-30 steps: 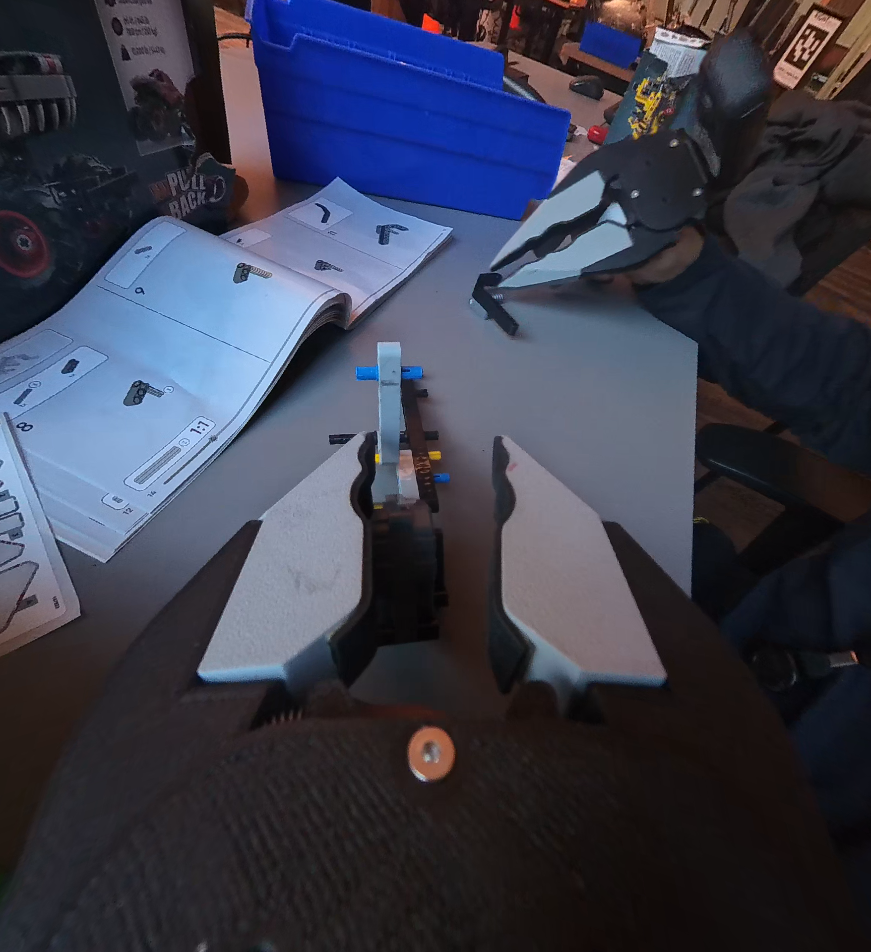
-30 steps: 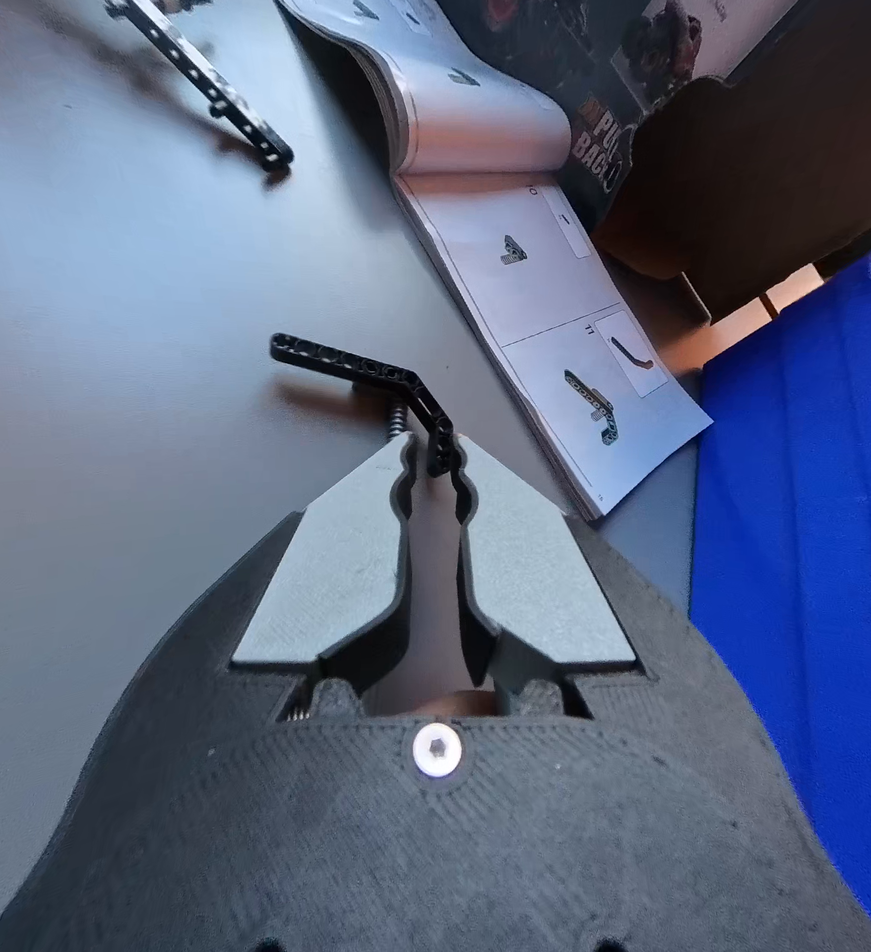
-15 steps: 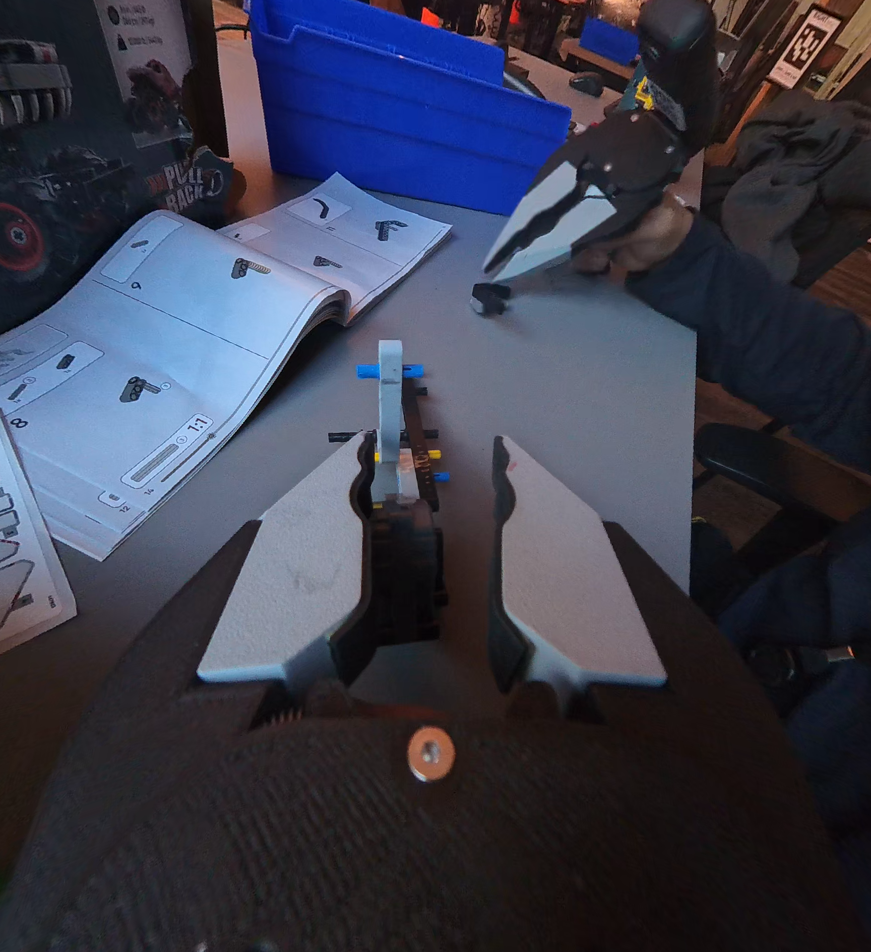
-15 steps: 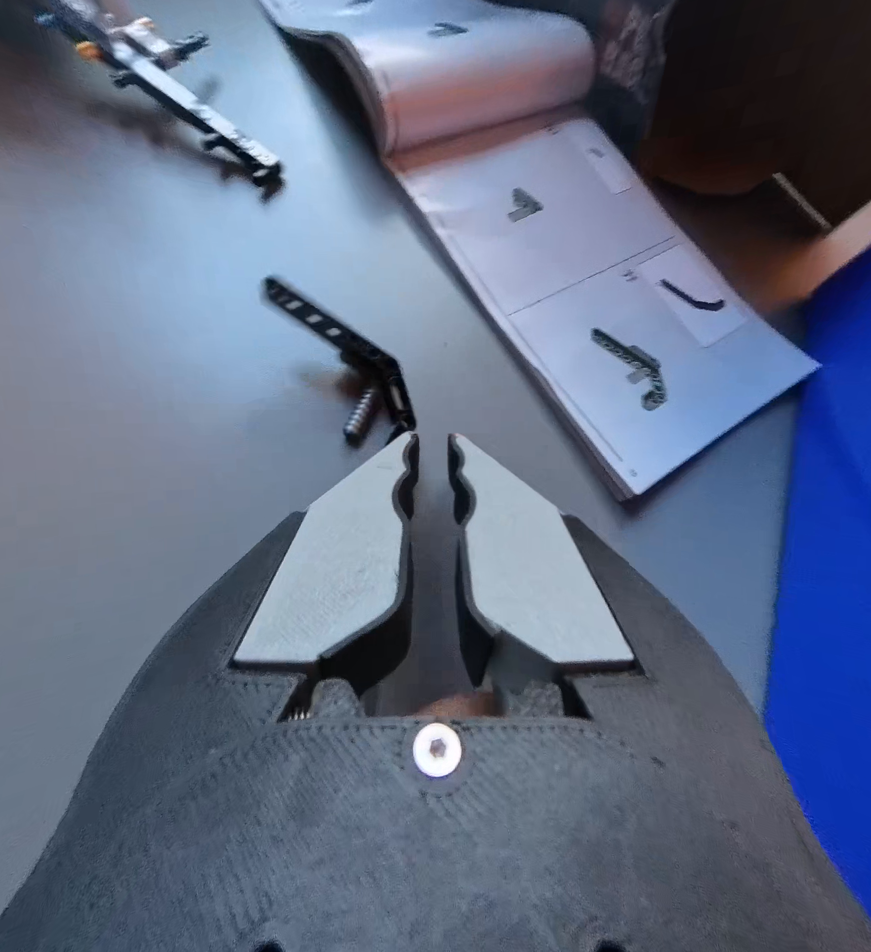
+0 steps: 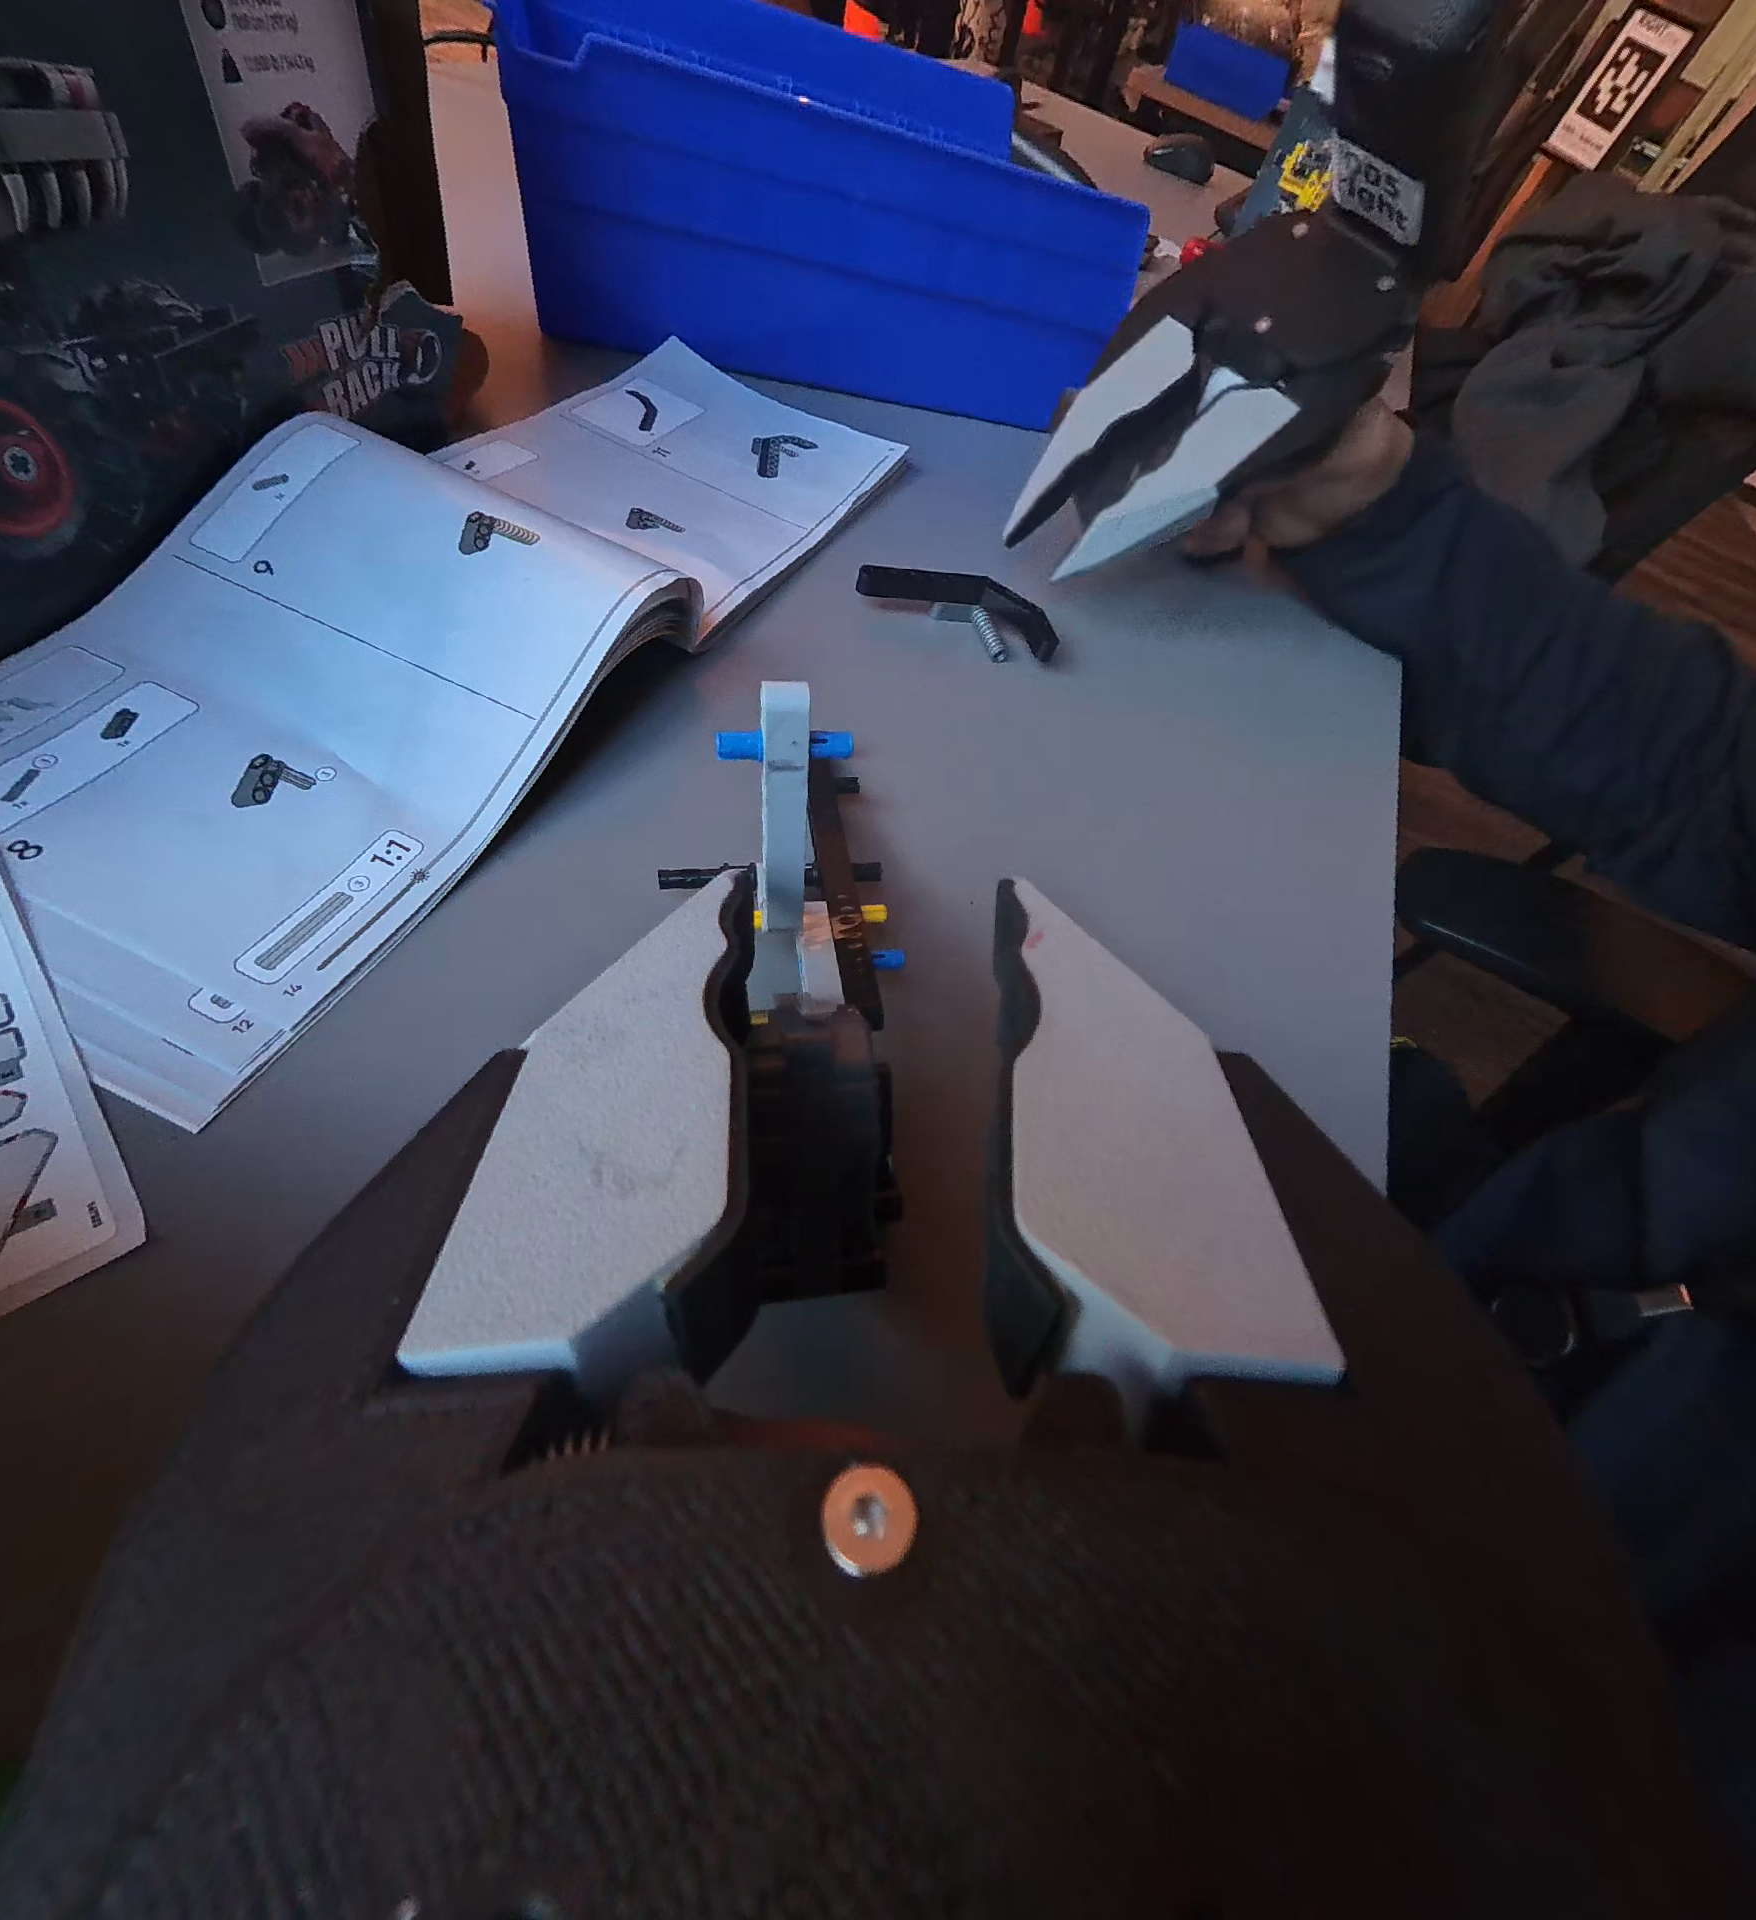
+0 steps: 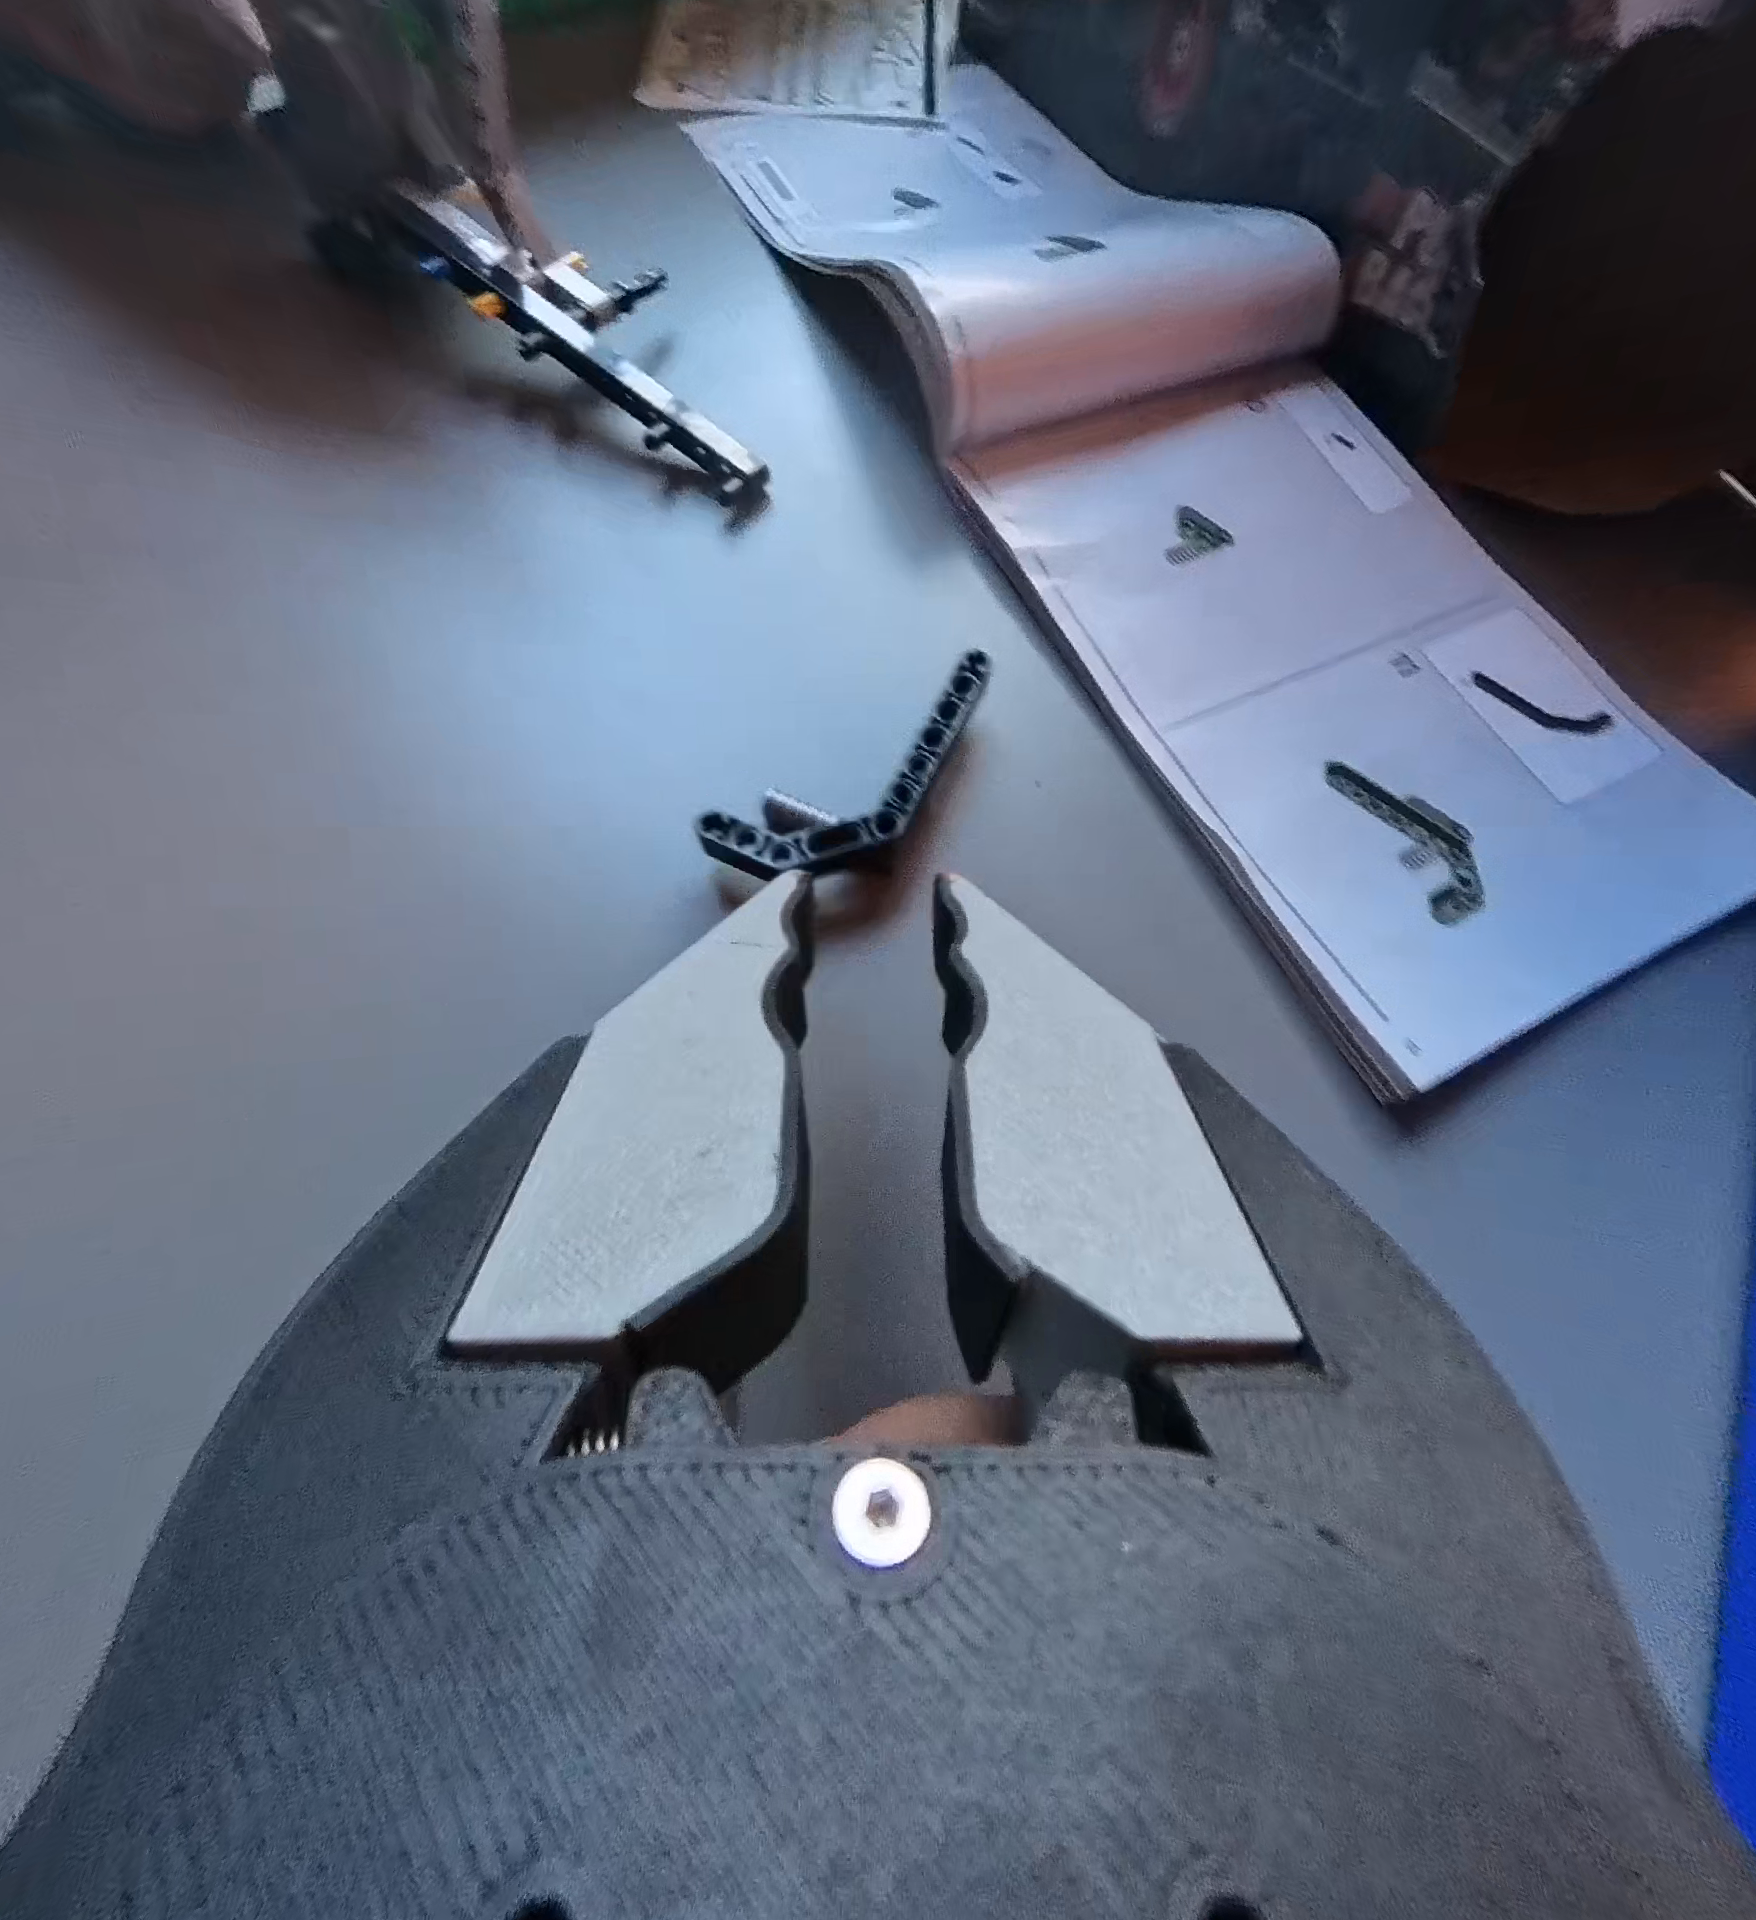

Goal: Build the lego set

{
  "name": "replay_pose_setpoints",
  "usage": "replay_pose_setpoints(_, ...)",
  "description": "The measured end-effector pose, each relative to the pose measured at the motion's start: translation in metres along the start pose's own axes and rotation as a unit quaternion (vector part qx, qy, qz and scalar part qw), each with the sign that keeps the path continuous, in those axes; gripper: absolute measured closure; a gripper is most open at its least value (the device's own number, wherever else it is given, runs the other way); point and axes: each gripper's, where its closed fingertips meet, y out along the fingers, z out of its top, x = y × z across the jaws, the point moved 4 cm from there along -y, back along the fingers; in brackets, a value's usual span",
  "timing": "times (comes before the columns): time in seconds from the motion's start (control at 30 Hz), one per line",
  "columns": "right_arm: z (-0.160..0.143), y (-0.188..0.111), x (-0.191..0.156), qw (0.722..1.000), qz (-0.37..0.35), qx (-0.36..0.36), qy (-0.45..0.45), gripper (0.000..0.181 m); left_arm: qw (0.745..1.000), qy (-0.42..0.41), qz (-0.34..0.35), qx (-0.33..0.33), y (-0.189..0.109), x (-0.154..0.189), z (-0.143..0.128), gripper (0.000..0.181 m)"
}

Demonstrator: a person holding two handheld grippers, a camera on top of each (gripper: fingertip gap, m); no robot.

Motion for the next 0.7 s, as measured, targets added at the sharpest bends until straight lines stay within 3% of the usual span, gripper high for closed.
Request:
replay_pose_setpoints(0.03,0.002,0.003,-0.004,1.000,0.002,-0.001,-0.003,0.156,1.000,-0.001,0.000,0.000,0.000,0.000,0.000,0.137)
replay_pose_setpoints(0.2,0.000,0.012,-0.012,0.999,0.014,-0.028,-0.030,0.144,1.000,-0.003,-0.002,0.003,-0.001,0.000,0.000,0.138)
replay_pose_setpoints(0.43,-0.003,0.017,-0.011,0.992,0.107,-0.046,-0.044,0.140,0.999,-0.016,-0.035,0.017,-0.004,0.007,0.001,0.137)
replay_pose_setpoints(0.57,-0.005,0.017,-0.008,0.987,0.135,-0.049,-0.072,0.125,0.995,0.008,-0.060,0.074,-0.019,0.017,0.009,0.135)
replay_pose_setpoints(0.7,-0.003,0.004,0.007,0.988,0.119,-0.003,-0.097,0.125,0.990,0.008,-0.104,0.097,-0.027,0.023,0.011,0.129)
